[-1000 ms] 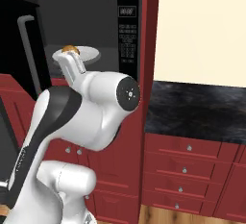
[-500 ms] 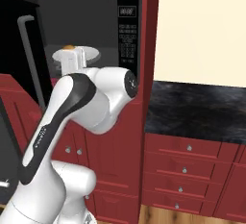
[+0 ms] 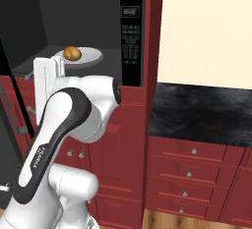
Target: Retrieve the reheated potato from the microwave, then place the potato, cheese, and condiment on the cutting board.
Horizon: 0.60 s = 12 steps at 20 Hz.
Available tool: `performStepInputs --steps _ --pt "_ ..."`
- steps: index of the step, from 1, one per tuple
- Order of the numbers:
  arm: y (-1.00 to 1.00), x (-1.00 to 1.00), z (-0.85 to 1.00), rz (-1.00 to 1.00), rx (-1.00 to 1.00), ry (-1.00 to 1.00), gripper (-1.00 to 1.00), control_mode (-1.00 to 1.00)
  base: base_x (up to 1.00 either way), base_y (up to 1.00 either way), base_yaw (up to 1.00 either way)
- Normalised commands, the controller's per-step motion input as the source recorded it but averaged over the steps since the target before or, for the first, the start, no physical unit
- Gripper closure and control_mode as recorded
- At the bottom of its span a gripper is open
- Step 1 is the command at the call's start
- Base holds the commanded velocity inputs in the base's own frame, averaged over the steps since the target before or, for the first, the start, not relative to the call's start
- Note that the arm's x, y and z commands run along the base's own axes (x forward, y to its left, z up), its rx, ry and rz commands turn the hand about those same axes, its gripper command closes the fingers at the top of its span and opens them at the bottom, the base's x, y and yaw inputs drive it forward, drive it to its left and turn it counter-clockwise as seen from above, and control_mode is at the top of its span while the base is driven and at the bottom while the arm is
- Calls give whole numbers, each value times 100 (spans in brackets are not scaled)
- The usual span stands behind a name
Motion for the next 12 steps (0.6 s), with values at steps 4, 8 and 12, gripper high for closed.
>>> performStepInputs --steps 4,8,12 --pt "93 -33 -26 4 0 1 -100 -100 0 0 0" --pt "94 -12 -16 0 0 2 -100 -100 0 0 0" --pt "93 6 3 0 -4 0 -100 -100 0 0 0"
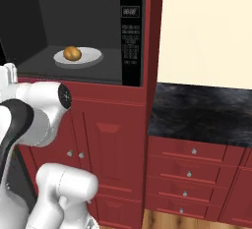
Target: Retrieve the reheated potato from the microwave, then place the potato, cheese, and condiment on the cutting board.
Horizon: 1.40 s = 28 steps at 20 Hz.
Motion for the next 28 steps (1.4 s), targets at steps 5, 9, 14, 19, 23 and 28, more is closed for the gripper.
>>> performStepInputs --steps 5,9,14,19,23,28 --pt "94 14 3 0 -9 0 -100 -100 0 0 0" --pt "94 15 -2 0 -8 -2 -100 -100 0 0 0" --pt "71 26 -5 -9 -8 -5 -100 -100 0 0 0" --pt "-41 8 -7 -20 -4 -17 -100 -100 0 0 0" --pt "-73 -3 4 4 -3 -65 -100 -100 0 0 0" --pt "-70 -3 4 20 -16 -83 -100 -100 0 0 0"
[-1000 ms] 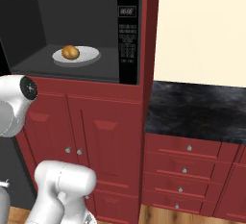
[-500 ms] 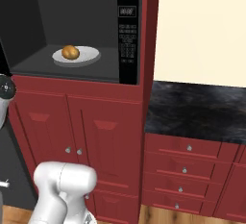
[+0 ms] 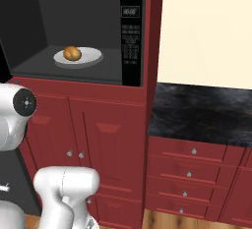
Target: Retrieve the reheated potato from the microwave, then place the potato, cheese, and condiment on the cutting board.
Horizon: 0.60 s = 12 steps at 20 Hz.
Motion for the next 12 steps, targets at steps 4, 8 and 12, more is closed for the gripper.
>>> performStepInputs --steps 4,8,12 --pt "-60 0 2 28 -26 -67 -100 -100 0 0 0" --pt "-59 17 0 10 -31 -50 -100 -100 0 0 0" --pt "-48 51 -3 -6 -16 -13 -100 -100 0 0 0"
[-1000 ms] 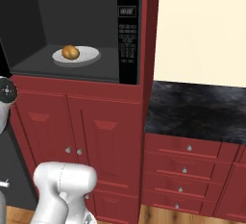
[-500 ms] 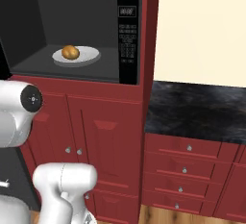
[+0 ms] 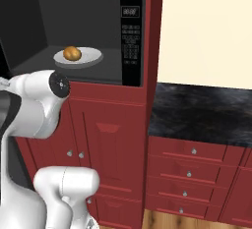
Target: Retrieve the reheated potato from the microwave, then place the potato, cheese, and condiment on the cutting board.
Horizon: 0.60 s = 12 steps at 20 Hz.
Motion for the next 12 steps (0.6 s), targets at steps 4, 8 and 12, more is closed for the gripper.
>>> performStepInputs --steps 4,8,12 --pt "-36 47 1 -15 -15 -8 -100 -100 0 0 0" --pt "-30 42 0 -18 -14 -7 -100 -100 0 0 0" --pt "-20 41 0 -22 -20 -10 -100 -100 0 0 0"
